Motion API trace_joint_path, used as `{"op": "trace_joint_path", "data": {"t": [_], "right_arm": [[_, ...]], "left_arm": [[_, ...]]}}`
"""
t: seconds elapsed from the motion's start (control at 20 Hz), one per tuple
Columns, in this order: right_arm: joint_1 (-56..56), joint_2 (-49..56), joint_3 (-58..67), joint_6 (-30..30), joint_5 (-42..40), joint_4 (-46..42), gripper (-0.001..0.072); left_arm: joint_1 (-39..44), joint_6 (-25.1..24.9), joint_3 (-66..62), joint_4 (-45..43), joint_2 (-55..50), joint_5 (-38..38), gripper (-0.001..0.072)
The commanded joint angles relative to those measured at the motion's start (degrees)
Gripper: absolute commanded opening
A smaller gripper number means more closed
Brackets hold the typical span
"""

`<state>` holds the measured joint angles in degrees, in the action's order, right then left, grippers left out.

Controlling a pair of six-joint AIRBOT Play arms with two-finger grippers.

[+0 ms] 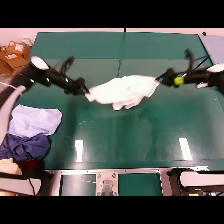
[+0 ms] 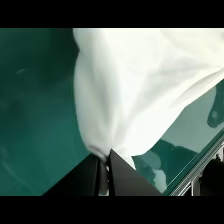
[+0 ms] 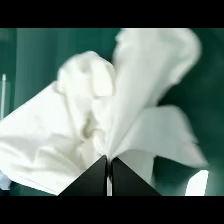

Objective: Fold the shirts.

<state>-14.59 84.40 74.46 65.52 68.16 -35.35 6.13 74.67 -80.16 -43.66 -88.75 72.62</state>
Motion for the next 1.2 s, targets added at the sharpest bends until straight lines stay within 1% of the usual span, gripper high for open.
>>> {"op": "trace_joint_path", "data": {"t": [0.0, 0.15, 0.3, 0.4, 0.45, 0.6, 0.75, 0.85, 1.0, 1.15], "right_arm": [[-1.77, -13.14, 7.41, 0.00, 1.55, 0.44, 0.0016], [-2.40, -24.76, 15.61, 0.02, 1.33, 0.37, 0.0016], [-2.40, -34.34, 21.73, 0.90, 0.70, 0.24, 0.0017], [-2.40, -39.98, 23.56, 3.45, -1.70, -1.86, 0.0017], [-2.40, -42.42, 23.80, 3.56, -3.06, -2.97, 0.0018], [-2.40, -45.94, 23.78, 6.12, -4.31, -6.47, 0.0017], [-2.38, -43.93, 23.74, 6.08, -4.76, -7.37, 0.0017], [-2.27, -39.10, 23.32, 6.08, -5.11, -7.06, 0.0018], [-1.51, -28.85, 20.57, 5.25, -5.14, -7.13, 0.0018], [2.29, -16.72, 15.54, 1.33, -6.91, -7.15, 0.0019]], "left_arm": [[0.07, 0.07, -9.66, 0.61, 11.13, -0.74, 0.0022], [0.07, 0.02, -20.06, 0.79, 21.16, -0.59, 0.0022], [0.07, -1.16, -29.18, 0.66, 28.09, -0.61, 0.0022], [0.07, -2.36, -33.86, 0.50, 30.73, -0.59, 0.0022], [0.07, -2.80, -35.93, 0.09, 31.39, -0.61, 0.0022], [0.07, -3.76, -37.62, -2.27, 31.95, -1.88, 0.0022], [0.07, -3.80, -37.51, -7.82, 29.24, -4.31, 0.0022], [0.07, -3.78, -37.48, -8.70, 24.74, -5.09, 0.0023], [0.07, -3.76, -34.69, -8.20, 15.15, -4.42, 0.0023], [0.07, -3.89, -29.20, -6.88, 2.71, -4.11, 0.0024]]}}
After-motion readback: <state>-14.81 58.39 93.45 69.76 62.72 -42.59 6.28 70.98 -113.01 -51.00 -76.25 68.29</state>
